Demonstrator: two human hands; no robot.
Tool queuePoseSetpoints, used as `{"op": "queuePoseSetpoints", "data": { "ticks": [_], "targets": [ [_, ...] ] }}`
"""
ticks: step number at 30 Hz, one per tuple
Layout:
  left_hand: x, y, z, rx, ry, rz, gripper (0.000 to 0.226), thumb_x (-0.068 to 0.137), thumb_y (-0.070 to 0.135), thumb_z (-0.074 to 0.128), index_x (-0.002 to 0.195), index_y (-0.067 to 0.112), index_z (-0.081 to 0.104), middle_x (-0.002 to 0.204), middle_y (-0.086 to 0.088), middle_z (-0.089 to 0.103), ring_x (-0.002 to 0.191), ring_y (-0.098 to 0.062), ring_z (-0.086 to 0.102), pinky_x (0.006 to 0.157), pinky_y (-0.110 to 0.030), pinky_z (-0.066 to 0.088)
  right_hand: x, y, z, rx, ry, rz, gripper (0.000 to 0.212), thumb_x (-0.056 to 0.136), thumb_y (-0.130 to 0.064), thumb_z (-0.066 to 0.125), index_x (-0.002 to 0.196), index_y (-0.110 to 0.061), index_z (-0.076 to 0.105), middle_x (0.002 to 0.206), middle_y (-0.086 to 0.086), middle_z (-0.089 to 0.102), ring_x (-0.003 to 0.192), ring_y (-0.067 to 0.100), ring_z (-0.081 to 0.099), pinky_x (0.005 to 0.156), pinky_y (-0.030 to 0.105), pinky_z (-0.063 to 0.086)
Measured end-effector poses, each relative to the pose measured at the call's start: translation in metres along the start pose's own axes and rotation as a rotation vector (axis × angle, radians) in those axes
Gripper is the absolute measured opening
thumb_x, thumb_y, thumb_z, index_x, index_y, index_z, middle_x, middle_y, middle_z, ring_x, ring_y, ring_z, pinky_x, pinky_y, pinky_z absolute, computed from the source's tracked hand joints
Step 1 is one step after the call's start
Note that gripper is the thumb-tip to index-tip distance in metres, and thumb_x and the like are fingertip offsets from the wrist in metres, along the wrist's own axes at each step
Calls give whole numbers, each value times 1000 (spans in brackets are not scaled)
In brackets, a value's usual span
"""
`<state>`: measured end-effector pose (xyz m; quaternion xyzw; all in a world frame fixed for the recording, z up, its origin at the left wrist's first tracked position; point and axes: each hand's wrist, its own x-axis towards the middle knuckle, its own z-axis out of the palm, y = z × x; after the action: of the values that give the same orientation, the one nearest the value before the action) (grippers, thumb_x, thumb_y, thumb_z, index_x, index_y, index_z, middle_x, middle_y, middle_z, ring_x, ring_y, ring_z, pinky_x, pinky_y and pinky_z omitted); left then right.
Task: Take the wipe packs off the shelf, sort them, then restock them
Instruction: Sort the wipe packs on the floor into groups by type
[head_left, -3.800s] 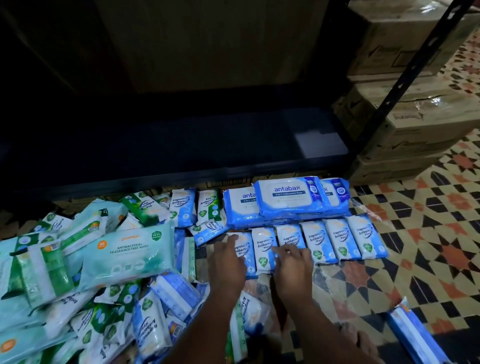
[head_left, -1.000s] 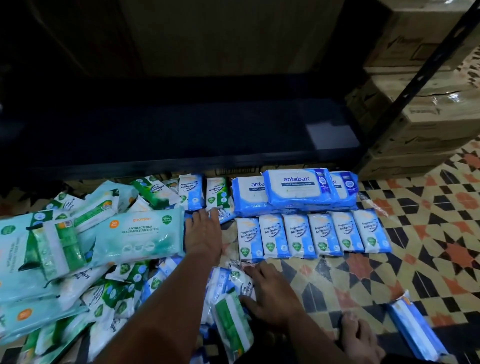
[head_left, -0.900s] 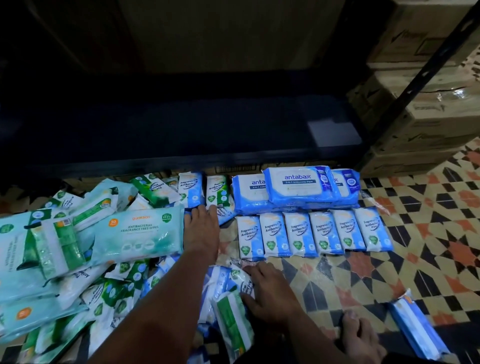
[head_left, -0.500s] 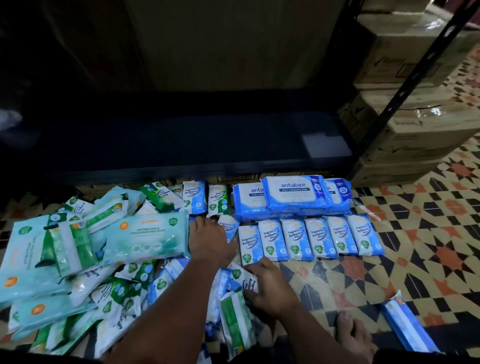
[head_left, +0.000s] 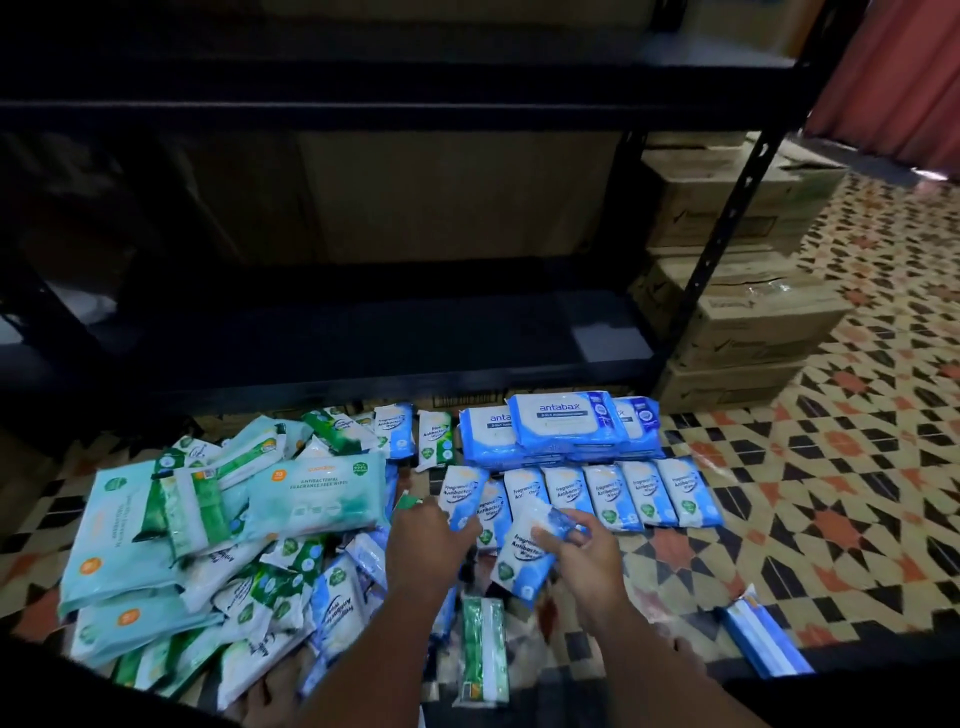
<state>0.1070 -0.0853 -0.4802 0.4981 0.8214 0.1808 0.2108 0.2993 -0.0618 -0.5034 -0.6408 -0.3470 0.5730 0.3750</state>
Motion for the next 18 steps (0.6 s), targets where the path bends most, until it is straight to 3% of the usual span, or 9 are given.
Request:
{"op": "queuePoseSetpoints", "data": {
  "ticks": [2, 3, 4, 6, 7, 9, 15, 18],
  "targets": [
    [-8, 5, 9, -46, 17, 5, 67, 81, 64, 64, 95, -2, 65, 76, -12, 62, 80, -31, 65, 62, -40, 55, 4, 5, 2, 62, 35, 40, 67, 75, -25, 89, 131, -12, 56, 120, 12, 68, 104, 28, 70, 94, 52, 56],
    [-12, 8, 12, -66, 25, 8, 70, 80, 65, 63, 109, 1, 66, 89, -13, 66, 88, -31, 65, 68, -40, 56, 8, 8, 4, 71, 49, 45, 78, 72, -34, 89, 138, -13, 52, 125, 12, 66, 109, 30, 68, 96, 55, 55],
    [-15, 11, 16, -71, 23, 8, 75, 81, 65, 61, 128, 6, 60, 105, -12, 67, 100, -31, 64, 77, -40, 56, 10, 7, 7, 83, 59, 46, 80, 74, -38, 88, 140, -14, 51, 126, 13, 64, 111, 31, 67, 97, 56, 54],
    [-19, 16, 23, -72, -4, 1, 86, 88, 61, 59, 155, 16, 32, 130, -13, 57, 119, -31, 56, 91, -40, 51, 11, 1, 10, 61, 63, -8, 56, 85, -30, 80, 133, -14, 56, 121, 13, 63, 111, 29, 63, 95, 47, 54],
    [-20, 17, 27, -81, -11, 0, 85, 91, 59, 58, 158, 20, 23, 135, -13, 52, 123, -31, 54, 95, -40, 50, 14, -3, 10, 32, 75, -29, 46, 90, -26, 76, 129, -14, 57, 118, 14, 61, 110, 27, 61, 90, 40, 51],
    [-16, 18, 36, -95, -15, -1, 78, 96, 55, 54, 159, 25, 19, 138, -13, 48, 124, -30, 53, 98, -40, 49, 29, -5, 9, -6, 122, -17, 44, 91, -26, 75, 128, -14, 54, 116, 14, 56, 104, 26, 57, 86, 36, 45],
    [-7, 25, 56, 2, -40, -19, 70, 105, 51, 38, 162, 19, 13, 159, -14, 32, 148, -31, 27, 113, -34, 34, 73, -9, 17, -235, 207, 8, 41, 88, -32, 77, 113, -6, 57, 110, 18, 62, 95, 30, 59, 86, 41, 49],
    [-5, 24, 75, -71, -23, -43, 71, 104, 53, 38, 161, 18, 16, 159, -15, 30, 144, -30, 35, 109, -34, 39, 92, -8, 26, -350, 215, -6, 42, 91, -34, 74, 119, -6, 60, 117, 20, 65, 106, 35, 62, 88, 41, 49]
  ]
}}
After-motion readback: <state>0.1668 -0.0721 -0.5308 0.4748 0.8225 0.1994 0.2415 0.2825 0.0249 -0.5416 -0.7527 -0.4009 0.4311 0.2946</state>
